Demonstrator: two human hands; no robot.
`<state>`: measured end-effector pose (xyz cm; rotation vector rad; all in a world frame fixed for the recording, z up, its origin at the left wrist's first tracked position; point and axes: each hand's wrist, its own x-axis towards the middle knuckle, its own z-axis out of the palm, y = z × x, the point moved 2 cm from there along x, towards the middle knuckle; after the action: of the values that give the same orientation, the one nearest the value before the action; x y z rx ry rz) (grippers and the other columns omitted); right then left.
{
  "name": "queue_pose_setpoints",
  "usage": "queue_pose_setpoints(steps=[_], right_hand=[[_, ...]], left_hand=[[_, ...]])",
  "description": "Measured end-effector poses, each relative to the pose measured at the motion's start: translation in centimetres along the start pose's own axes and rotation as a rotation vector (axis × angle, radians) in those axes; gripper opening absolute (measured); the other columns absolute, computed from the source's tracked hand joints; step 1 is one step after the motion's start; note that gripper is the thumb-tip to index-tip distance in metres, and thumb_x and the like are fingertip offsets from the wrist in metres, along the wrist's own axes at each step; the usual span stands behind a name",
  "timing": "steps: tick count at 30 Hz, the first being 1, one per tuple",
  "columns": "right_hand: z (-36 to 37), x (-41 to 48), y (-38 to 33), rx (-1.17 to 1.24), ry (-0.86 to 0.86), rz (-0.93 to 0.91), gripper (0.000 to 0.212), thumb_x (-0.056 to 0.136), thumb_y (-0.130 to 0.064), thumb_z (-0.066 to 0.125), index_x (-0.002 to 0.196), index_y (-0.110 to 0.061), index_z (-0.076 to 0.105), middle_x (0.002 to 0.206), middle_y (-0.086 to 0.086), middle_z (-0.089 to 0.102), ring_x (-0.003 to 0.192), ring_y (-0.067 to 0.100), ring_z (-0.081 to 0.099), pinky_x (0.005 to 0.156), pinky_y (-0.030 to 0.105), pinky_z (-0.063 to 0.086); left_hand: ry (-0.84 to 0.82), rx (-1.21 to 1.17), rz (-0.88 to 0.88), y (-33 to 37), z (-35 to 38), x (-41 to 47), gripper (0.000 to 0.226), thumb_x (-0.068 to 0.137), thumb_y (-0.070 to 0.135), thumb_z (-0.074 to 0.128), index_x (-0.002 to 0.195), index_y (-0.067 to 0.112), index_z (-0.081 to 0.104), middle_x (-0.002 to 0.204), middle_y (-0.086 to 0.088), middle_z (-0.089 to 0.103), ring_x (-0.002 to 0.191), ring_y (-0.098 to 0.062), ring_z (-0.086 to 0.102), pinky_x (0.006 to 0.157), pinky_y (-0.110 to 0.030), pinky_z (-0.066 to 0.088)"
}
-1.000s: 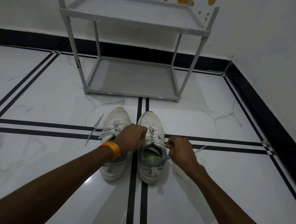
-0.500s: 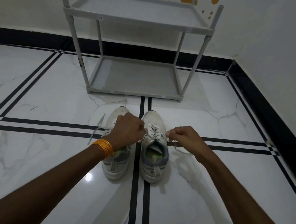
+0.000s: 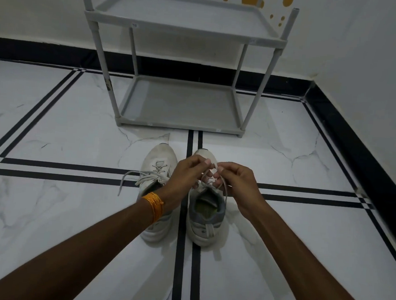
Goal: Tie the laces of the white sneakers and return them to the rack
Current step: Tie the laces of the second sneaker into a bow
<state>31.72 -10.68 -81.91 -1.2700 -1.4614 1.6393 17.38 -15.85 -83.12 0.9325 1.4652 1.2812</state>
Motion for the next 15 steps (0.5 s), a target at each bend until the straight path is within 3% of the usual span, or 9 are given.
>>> queue_pose_setpoints(steps=[3, 10, 15], right_hand=[[-0.17, 0.23, 0.18, -0.020, -0.037, 0.020, 0.023, 0.093, -0.005, 0.056, 0.111, -0.010, 0.069, 0.087, 0.012, 0.073, 0.072, 0.018, 0.066, 0.068, 0.029, 0.058], [0.10, 0.20, 0.41, -0.033, -0.146, 0.052, 0.036, 0.089, 0.008, 0.054, 0.114, -0.014, 0.064, 0.093, 0.020, 0.075, 0.079, 0.025, 0.075, 0.072, 0.029, 0.060], [0.29, 0.40, 0.32, -0.013, -0.175, 0.040, 0.031, 0.090, 0.007, 0.056, 0.115, -0.009, 0.062, 0.096, 0.027, 0.072, 0.078, 0.026, 0.073, 0.070, 0.029, 0.061]], left_hand=[[-0.032, 0.091, 0.061, -0.02, 0.16, 0.16, 0.019, 0.098, 0.023, 0.052, 0.098, 0.011, 0.067, 0.093, -0.017, 0.070, 0.069, -0.012, 0.062, 0.050, -0.016, 0.043], [-0.044, 0.224, 0.185, -0.15, -0.04, 0.61, 0.016, 0.097, 0.018, 0.054, 0.109, 0.018, 0.064, 0.095, -0.013, 0.069, 0.073, -0.021, 0.069, 0.053, -0.010, 0.046], [-0.160, 0.163, 0.092, -0.04, -0.13, 0.59, 0.015, 0.097, 0.015, 0.055, 0.104, 0.015, 0.068, 0.077, -0.001, 0.066, 0.062, -0.003, 0.061, 0.051, -0.011, 0.044]])
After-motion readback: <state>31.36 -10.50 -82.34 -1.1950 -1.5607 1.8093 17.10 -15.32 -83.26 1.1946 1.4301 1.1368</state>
